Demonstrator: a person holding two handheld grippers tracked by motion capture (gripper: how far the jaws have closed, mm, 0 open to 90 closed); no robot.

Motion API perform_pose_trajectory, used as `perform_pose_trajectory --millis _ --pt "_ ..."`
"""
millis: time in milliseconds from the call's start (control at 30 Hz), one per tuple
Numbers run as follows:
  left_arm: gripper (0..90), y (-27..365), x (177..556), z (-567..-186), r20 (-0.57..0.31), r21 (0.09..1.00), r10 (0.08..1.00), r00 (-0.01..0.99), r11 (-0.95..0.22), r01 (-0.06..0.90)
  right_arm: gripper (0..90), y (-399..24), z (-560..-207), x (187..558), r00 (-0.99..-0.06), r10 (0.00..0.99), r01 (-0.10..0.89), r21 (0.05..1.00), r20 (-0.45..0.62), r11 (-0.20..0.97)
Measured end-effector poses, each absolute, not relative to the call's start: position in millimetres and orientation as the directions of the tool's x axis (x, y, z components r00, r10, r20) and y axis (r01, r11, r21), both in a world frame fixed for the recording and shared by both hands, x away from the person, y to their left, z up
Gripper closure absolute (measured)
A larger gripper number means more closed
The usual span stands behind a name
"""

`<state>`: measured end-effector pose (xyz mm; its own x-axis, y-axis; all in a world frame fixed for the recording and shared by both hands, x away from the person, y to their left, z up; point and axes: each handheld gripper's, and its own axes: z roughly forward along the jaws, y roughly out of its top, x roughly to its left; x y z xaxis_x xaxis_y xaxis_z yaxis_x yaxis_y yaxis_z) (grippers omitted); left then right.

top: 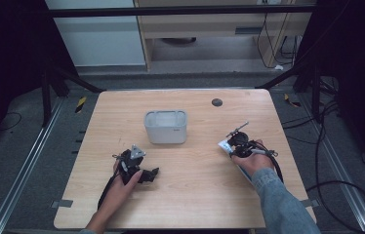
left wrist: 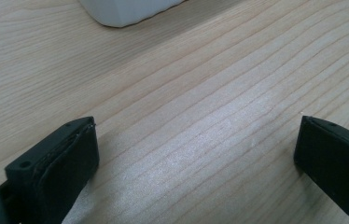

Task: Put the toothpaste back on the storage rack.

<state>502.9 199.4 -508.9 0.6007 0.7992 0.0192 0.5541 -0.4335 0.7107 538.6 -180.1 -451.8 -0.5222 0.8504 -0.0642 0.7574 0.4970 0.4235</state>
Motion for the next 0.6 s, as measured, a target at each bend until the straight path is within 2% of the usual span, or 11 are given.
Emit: perform_pose_trajectory --millis 300,600 --pt "0.0 199 503 -509 0.019 0.711 0.799 0.601 -0.433 0.554 80.1 -184 -424 534 -0.524 0.851 0.726 0.498 -0.046 0.474" --pt "0.0 199 503 -509 0.020 0.711 0.799 0.602 -0.435 0.553 80.1 -185 -393 532 -0.510 0.860 0.671 0.613 -0.026 0.417"
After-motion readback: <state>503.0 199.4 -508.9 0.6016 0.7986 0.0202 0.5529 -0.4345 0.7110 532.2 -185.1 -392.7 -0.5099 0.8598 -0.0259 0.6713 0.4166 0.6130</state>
